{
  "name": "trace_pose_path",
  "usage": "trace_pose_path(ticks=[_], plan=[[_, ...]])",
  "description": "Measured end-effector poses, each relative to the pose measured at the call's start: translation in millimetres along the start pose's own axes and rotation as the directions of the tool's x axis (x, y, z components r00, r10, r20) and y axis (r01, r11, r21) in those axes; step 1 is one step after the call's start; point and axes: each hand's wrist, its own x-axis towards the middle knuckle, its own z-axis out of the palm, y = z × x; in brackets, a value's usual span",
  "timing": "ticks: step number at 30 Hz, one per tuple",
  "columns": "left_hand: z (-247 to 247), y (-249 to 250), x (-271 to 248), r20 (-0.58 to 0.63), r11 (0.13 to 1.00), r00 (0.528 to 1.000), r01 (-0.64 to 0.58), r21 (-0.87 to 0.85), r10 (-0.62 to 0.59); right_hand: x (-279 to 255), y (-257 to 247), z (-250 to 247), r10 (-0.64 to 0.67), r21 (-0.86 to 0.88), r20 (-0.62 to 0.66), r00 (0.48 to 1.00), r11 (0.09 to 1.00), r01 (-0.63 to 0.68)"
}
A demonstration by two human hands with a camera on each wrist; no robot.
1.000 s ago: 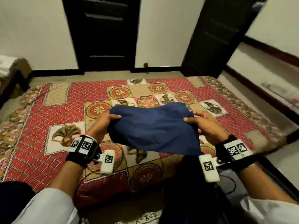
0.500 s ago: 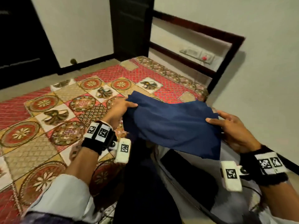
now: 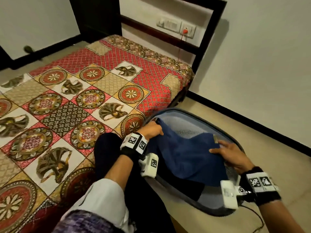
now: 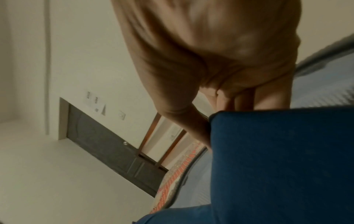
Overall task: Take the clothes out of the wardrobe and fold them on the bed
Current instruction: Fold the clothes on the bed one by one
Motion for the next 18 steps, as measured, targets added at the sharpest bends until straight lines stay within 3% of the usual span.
trace_pose_path(ticks=[3, 5, 8, 12, 16, 18], plan=[[20.6, -19.6, 45.6, 0.066, 0.989, 0.994, 0.074, 0.125, -0.082, 14.6, 27.7, 10.1, 0.136, 0.023, -0.003, 0.991, 0.990, -0.136], [34.2, -28.3, 64.8, 0.037, 0.971, 0.993, 0.106, 0.212, -0.116, 28.9, 50.5, 18.2, 0.256, 0.033, 0.013, 0.966, 0.966, -0.257], [49.0, -37.6, 84.4, 0.039, 0.930, 0.990, 0.112, 0.350, -0.134, 59.5, 88.5, 27.1, 0.423, 0.006, 0.036, 0.906, 0.906, -0.423], [62.1, -54.5, 115.5, -0.007, 0.905, 0.981, 0.184, 0.384, -0.196, 87.1, 131.0, 31.2, 0.603, -0.014, -0.001, 0.797, 0.797, -0.603], [75.2, -82.4, 149.1, -0.013, 0.894, 0.970, 0.230, 0.385, -0.244, 120.7, 188.8, 25.7, 0.681, -0.014, -0.033, 0.732, 0.732, -0.682], [77.3, -92.1, 154.3, -0.024, 0.887, 0.969, 0.235, 0.397, -0.246, 122.7, 194.0, 29.1, 0.694, -0.015, -0.049, 0.718, 0.718, -0.695]])
